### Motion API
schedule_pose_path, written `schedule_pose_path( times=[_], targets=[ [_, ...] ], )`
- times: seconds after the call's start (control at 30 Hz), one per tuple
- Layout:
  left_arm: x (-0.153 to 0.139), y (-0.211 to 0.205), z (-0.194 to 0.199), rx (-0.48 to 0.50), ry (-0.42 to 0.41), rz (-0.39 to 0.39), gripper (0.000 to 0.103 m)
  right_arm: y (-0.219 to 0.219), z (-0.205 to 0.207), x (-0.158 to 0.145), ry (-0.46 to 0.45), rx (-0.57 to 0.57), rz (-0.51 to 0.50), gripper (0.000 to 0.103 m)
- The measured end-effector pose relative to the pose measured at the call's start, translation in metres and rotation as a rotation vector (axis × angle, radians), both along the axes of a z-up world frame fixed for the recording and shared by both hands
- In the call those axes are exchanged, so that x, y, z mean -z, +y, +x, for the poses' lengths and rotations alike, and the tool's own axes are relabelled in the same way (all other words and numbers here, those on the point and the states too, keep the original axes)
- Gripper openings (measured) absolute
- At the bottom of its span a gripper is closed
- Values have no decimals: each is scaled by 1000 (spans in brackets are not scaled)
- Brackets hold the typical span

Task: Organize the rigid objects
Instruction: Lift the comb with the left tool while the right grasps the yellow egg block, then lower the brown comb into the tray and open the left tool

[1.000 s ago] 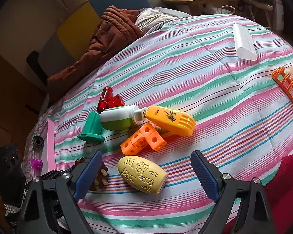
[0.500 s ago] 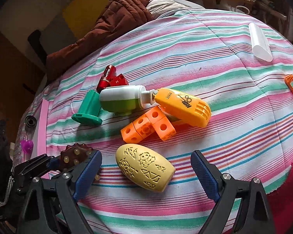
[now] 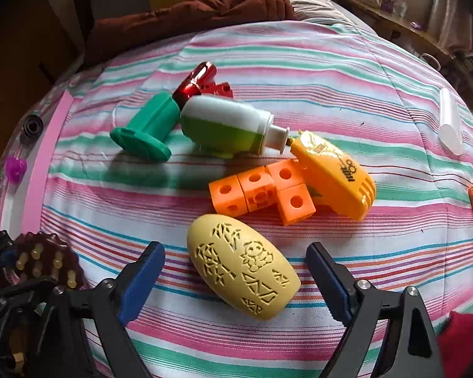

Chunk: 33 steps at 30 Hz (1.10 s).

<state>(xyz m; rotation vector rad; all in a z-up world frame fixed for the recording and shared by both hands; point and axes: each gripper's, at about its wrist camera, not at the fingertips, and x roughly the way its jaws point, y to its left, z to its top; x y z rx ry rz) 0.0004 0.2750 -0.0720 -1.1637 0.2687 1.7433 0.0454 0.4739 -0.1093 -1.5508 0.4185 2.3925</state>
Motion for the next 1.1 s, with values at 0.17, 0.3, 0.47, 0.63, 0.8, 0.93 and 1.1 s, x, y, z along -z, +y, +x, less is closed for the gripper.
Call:
schedule_pose_path(
  times=[0.17, 0.3, 0.47, 0.63, 0.8, 0.93, 1.1],
  targets=[
    [-5, -11, 6, -18, -1, 25, 37, -16, 7, -4, -14, -45, 60, 45],
    [-9, -21, 10, -38, 10, 31, 37, -18, 10, -3, -3, -39, 51, 46],
    [-13, -33, 9, -86, 3, 39, 37, -19, 11, -2, 11, -46, 49, 47],
    [-19, -45, 9, -123, 14, 48, 37, -21, 11, -3, 17, -55, 58, 48],
    [-33, -59, 8, -159, 26, 77, 37, -28, 13, -2, 19, -68, 101, 46],
    [-52, -83, -3, -233, 31, 118, 37, -29, 11, -2, 22, -79, 121, 45],
    [-63, -123, -29, -366, 73, 130, 37, -31, 9, 0, 30, -87, 139, 45]
  ],
)
